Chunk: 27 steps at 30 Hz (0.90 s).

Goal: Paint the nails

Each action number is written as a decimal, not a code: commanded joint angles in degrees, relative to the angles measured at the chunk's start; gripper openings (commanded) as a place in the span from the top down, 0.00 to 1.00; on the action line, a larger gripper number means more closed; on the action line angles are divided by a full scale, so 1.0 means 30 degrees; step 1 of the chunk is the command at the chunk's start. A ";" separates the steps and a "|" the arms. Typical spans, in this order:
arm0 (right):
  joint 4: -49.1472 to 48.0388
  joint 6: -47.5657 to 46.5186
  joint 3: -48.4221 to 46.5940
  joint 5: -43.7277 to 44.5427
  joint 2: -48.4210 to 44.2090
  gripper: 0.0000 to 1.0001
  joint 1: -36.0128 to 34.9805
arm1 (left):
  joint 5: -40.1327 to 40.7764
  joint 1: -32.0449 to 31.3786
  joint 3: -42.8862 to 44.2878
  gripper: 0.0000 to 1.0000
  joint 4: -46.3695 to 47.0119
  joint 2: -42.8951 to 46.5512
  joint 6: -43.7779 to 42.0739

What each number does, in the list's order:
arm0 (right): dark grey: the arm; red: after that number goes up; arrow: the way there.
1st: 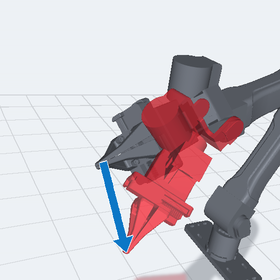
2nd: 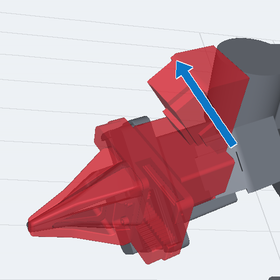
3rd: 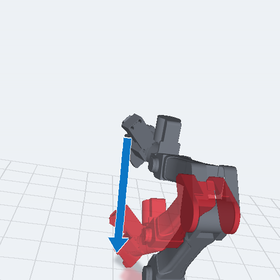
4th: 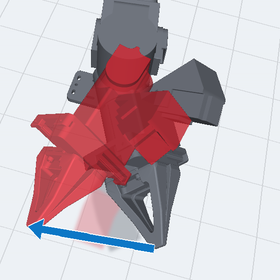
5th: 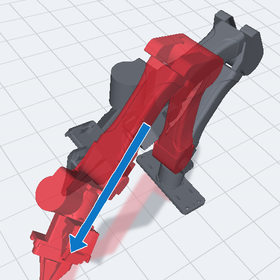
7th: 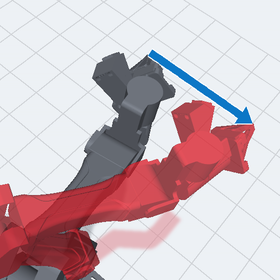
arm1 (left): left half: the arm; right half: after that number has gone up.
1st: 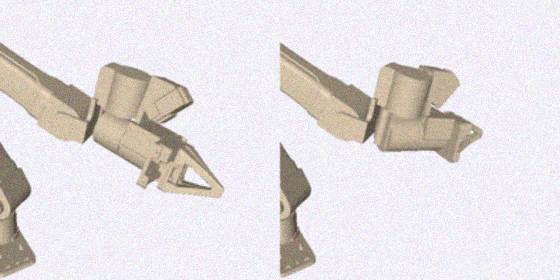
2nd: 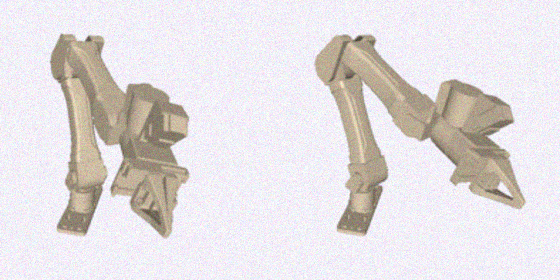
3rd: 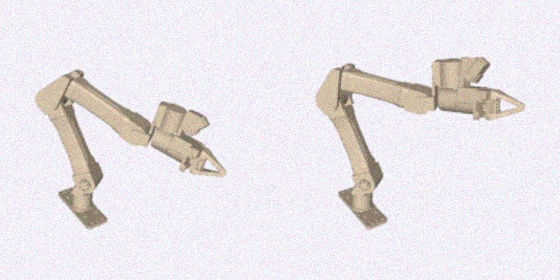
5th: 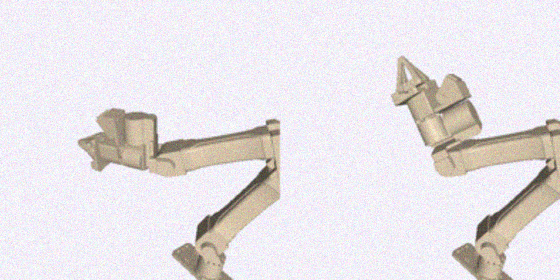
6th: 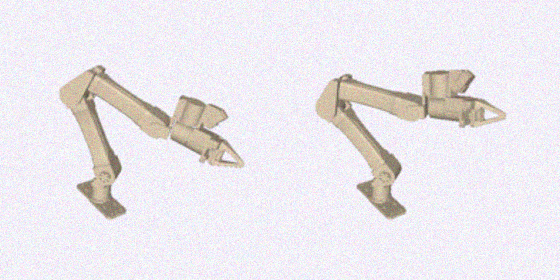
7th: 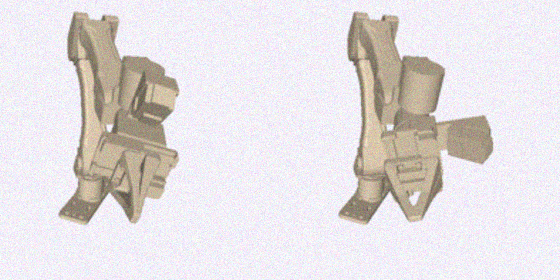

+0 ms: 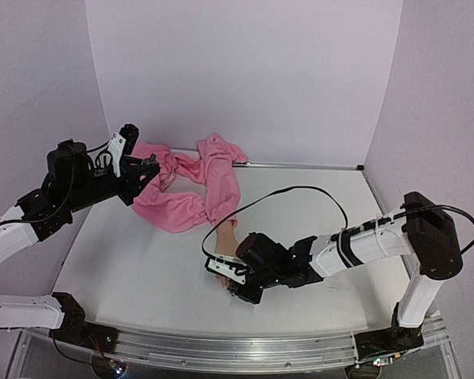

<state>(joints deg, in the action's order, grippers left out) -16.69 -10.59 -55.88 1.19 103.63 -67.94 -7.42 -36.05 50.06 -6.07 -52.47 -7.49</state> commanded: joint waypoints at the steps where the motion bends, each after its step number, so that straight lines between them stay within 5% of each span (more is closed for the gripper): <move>1: 0.0399 0.0218 0.0018 0.0053 -0.0464 1.00 -0.0197 | -0.0076 0.0035 0.0052 1.00 0.0967 0.0359 0.0056; 27: 0.0930 0.0249 0.0286 0.0400 -0.0943 1.00 -0.0453 | -0.0119 0.0035 0.0011 1.00 0.0968 0.0468 0.0121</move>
<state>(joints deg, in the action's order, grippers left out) -15.49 -10.46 -55.68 1.37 103.61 -68.75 -7.42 -36.05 49.71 -6.09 -52.42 -7.49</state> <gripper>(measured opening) 0.145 0.218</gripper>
